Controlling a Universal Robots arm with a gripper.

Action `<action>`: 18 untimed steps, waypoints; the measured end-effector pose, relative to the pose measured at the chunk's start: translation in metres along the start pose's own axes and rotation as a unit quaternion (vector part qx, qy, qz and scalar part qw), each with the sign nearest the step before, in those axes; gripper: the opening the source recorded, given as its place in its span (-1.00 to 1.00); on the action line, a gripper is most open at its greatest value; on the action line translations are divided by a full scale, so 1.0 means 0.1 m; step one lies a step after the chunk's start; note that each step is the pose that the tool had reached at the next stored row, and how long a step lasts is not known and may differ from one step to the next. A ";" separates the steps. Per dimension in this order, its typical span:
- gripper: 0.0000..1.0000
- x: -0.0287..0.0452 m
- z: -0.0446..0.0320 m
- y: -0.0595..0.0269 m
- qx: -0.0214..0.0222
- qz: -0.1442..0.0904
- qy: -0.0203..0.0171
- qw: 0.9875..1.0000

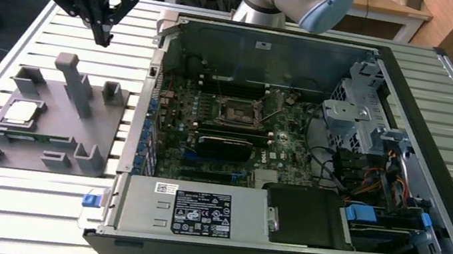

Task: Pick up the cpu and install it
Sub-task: 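Reach for the cpu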

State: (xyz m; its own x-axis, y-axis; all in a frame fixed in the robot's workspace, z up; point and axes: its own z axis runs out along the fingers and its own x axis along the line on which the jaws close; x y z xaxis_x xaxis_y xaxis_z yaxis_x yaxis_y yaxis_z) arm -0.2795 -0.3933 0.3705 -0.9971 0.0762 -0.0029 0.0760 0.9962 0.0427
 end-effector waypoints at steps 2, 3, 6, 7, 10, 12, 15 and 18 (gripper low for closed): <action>-0.79 0.021 0.003 -0.002 0.000 0.000 0.000 1.000; -0.79 0.032 0.005 -0.003 0.000 0.000 0.000 1.000; -0.79 0.062 0.010 -0.005 0.000 0.000 0.000 1.000; -0.79 0.072 0.012 -0.006 0.000 0.000 0.000 1.000; -0.79 0.103 0.017 -0.009 0.000 0.000 0.001 1.000; -0.79 0.122 0.020 -0.010 0.000 0.000 0.001 1.000; -0.79 0.151 0.025 -0.013 0.000 0.000 0.001 1.000; -0.79 0.179 0.030 -0.015 0.000 0.000 0.001 1.000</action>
State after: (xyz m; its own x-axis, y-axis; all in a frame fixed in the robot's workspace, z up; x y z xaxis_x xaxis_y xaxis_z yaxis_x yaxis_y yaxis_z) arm -0.2974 -0.3933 0.3674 -0.9971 0.0762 -0.0004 0.0761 0.9962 0.0425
